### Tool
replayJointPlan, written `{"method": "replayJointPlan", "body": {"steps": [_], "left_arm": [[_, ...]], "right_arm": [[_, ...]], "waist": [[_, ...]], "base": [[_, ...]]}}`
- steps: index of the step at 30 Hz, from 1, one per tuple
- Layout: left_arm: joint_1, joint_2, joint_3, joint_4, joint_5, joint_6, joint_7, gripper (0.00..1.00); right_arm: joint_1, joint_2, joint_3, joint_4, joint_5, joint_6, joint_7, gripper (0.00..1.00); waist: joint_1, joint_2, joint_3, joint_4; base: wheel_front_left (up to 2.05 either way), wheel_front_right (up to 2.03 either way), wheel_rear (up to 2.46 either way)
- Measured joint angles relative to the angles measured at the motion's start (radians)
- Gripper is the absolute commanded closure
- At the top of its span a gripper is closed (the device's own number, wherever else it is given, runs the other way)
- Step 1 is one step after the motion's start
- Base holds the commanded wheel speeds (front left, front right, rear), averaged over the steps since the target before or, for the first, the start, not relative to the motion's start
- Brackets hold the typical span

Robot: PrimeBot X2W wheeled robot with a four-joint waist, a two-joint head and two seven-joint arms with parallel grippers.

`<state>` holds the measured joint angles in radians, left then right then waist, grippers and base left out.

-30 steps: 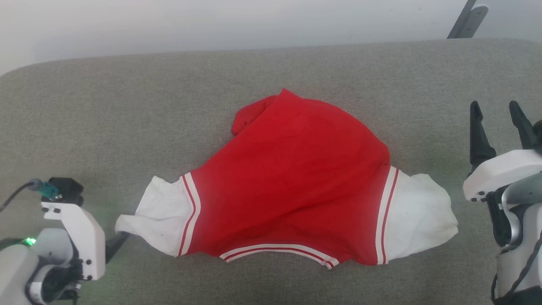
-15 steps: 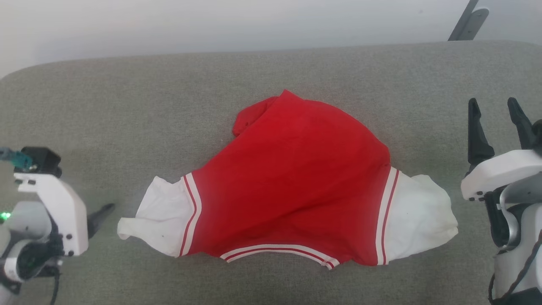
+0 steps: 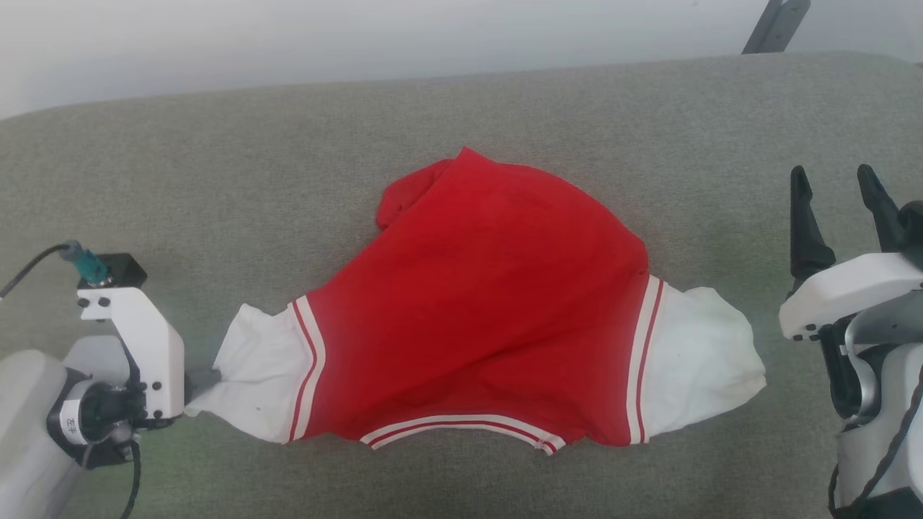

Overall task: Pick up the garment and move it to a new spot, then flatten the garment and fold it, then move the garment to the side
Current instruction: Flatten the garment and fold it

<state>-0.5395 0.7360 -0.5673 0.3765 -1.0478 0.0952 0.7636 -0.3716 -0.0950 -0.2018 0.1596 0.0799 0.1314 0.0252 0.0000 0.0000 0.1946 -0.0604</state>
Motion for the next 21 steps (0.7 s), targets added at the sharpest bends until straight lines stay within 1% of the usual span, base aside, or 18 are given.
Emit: {"method": "replayJointPlan", "body": {"steps": [6,9,13,18,19,20,21], "left_arm": [[-0.013,-0.027,-0.018,0.073,-0.014,-0.002,0.042,0.0],[-0.015,-0.037,-0.018,0.085,-0.027,-0.002,0.062,0.0],[-0.017,-0.044,-0.016,0.09,-0.05,0.013,0.091,0.0],[-0.017,-0.052,-0.023,0.092,-0.051,0.019,0.097,0.0],[-0.017,-0.056,-0.025,0.097,-0.051,0.016,0.097,0.12],[-0.015,-0.061,-0.024,0.105,-0.055,0.01,0.095,1.0],[-0.015,-0.066,-0.025,0.112,-0.058,0.007,0.094,1.0]], "right_arm": [[0.002,-0.002,0.001,0.003,0.001,0.0,0.001,0.0],[0.005,-0.003,-0.002,0.002,0.001,0.0,0.006,0.0],[0.01,-0.005,-0.004,-0.003,0.002,0.0,0.021,0.0],[0.015,-0.018,0.002,0.003,0.018,0.0,0.046,0.0],[0.015,-0.019,0.004,0.006,0.019,0.0,0.052,0.0],[0.017,-0.019,0.007,0.009,0.022,0.0,0.064,0.0],[0.019,-0.019,0.011,0.012,0.026,0.0,0.076,0.0]], "waist": [[0.0,0.0,0.0,-0.01],[0.0,0.0,0.003,-0.011],[0.0,0.0,0.006,-0.008],[0.0001,0.0,0.012,-0.002],[0.0,0.0,0.013,-0.001],[0.0,0.0,0.014,0.0],[0.0,0.0,0.015,0.001]], "base": [[0.0,0.0,0.0],[0.0,0.0,0.0],[0.0,0.0,0.0],[0.0,0.0,0.0],[0.0,0.0,0.0],[0.0,0.0,0.0],[0.0,0.0,0.0]]}}
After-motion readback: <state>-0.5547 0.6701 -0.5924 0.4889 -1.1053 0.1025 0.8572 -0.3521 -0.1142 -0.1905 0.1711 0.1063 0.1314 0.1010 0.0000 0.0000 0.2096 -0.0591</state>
